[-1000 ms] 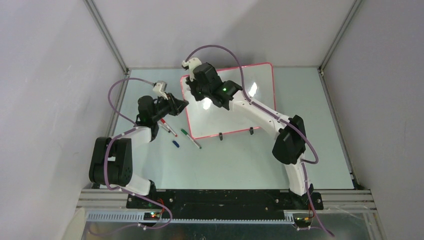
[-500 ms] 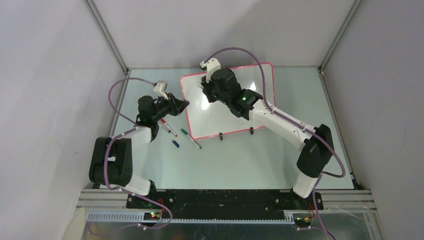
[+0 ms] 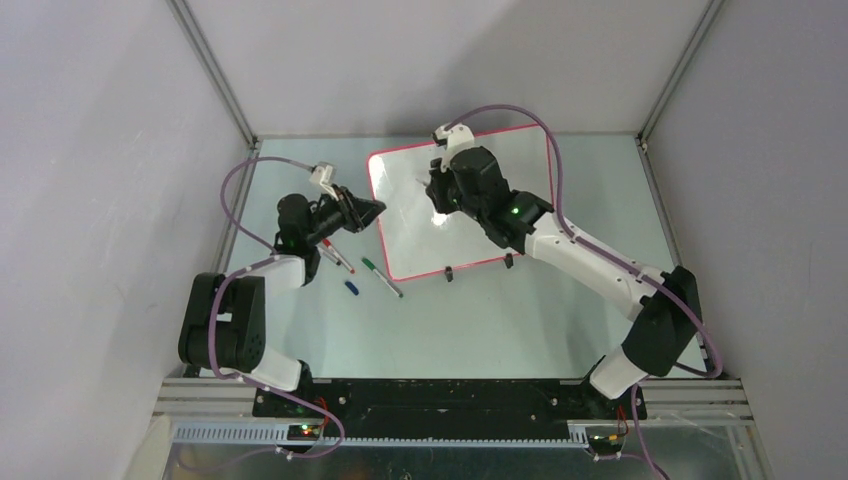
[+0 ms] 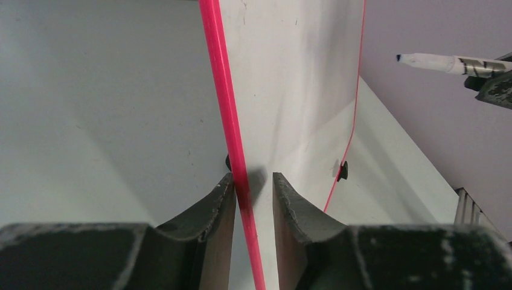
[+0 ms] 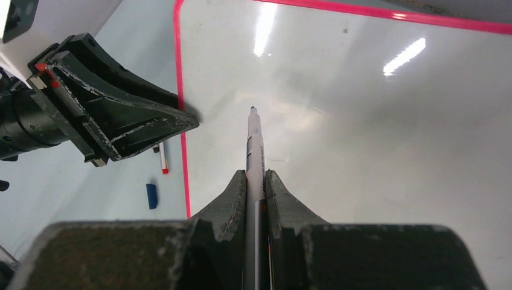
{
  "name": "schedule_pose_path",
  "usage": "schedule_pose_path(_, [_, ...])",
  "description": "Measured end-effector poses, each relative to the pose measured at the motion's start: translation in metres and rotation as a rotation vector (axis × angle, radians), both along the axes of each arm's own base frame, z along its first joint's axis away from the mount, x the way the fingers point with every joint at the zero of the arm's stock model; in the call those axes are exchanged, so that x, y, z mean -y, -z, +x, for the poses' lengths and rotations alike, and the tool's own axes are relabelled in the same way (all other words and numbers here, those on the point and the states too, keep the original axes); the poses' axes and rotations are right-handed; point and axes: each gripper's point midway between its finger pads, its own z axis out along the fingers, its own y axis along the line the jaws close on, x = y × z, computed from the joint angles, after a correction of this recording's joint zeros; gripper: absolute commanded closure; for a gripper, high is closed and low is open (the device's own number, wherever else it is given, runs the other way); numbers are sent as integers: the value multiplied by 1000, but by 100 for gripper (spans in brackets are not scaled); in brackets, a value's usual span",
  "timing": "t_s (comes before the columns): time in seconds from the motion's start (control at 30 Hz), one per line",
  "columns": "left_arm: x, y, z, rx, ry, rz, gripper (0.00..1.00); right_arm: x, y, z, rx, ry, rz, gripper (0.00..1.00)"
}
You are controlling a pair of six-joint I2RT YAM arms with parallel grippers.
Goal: Write a sentence on the whiteboard
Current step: Move the whiteboard to the center of the board.
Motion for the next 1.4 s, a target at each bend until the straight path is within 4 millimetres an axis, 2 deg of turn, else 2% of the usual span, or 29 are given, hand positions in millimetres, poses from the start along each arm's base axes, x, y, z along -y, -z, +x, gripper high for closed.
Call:
schedule_pose_path(0.17, [5,9,-6,-47,6,-12,69,10,0,-7,-10,57,21,100])
schedule_pose_path(0.4, [12,21,-17,-86,22,-14,71,8,-1,-23,-9,58,28,100])
schedule_pose_path(0.43, [12,20,-18,-82,22,-16,68,10,0,-26,-10,56,29,100])
schedule_pose_path(0.47, [13,20,-19,-78,24,-17,60,12,0,-29,-11,57,31,100])
schedule_pose_path(0.53, [15,20,-23,-79,31,-17,50,17,1,-32,-14,62,36,100])
schedule_pose_path(0.7, [22,27,-33,-99,62,-19,49,25,4,-38,-24,74,43,100])
schedule_pose_path(0.77, [24,27,-34,-97,73,-22,54,29,8,-42,-28,74,44,100])
schedule_pose_path(1.0, [26,30,-35,-115,85,-44,85,37,19,-53,-37,63,52,100])
schedule_pose_path(1.1, [30,27,-40,-123,116,-68,94,39,21,-55,-35,61,57,100])
schedule_pose_path(1.23, [37,18,-49,-122,174,-102,100,42,21,-58,-31,59,61,100])
schedule_pose_path(1.4, [38,17,-52,-122,189,-115,100,44,16,-59,-23,59,71,100])
